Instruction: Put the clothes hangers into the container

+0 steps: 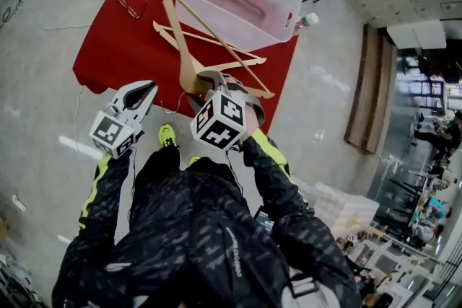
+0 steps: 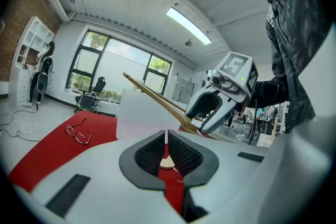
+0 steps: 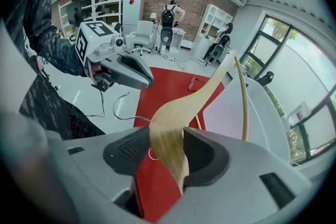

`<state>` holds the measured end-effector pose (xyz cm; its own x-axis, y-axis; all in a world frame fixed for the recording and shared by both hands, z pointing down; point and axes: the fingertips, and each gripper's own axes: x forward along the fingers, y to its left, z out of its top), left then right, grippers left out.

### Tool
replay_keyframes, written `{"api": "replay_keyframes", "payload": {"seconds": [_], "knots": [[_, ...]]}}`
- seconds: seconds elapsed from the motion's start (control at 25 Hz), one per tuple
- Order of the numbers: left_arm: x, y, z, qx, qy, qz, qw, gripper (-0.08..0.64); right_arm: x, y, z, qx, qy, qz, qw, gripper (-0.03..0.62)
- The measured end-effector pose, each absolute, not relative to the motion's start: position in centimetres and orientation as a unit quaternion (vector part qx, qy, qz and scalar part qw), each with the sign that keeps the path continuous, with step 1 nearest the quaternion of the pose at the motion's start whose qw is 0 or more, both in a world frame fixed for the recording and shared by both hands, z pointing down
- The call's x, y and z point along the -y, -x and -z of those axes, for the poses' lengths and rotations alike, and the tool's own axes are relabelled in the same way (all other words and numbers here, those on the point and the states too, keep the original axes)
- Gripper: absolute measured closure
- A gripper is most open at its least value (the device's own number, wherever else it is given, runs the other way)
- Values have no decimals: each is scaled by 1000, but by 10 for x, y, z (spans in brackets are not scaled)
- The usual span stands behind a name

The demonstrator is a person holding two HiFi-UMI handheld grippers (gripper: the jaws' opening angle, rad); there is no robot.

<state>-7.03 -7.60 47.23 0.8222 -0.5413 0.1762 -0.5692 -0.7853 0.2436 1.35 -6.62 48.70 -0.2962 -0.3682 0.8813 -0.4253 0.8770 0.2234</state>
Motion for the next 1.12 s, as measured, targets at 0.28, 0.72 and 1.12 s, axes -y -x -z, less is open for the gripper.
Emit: {"api": "replay_keyframes", "payload": {"seconds": [0.28, 0.72, 1.12], "knots": [[84, 64, -444, 292, -948, -40, 119, 548, 81, -21, -447, 811, -276, -6, 516, 384], [90, 51, -386, 295, -951, -34, 89, 548, 97, -30, -373, 824, -296, 28, 482, 383], [112, 40, -364, 310, -946, -29, 87, 548, 132, -40, -333, 832, -294, 52, 468, 383]]}}
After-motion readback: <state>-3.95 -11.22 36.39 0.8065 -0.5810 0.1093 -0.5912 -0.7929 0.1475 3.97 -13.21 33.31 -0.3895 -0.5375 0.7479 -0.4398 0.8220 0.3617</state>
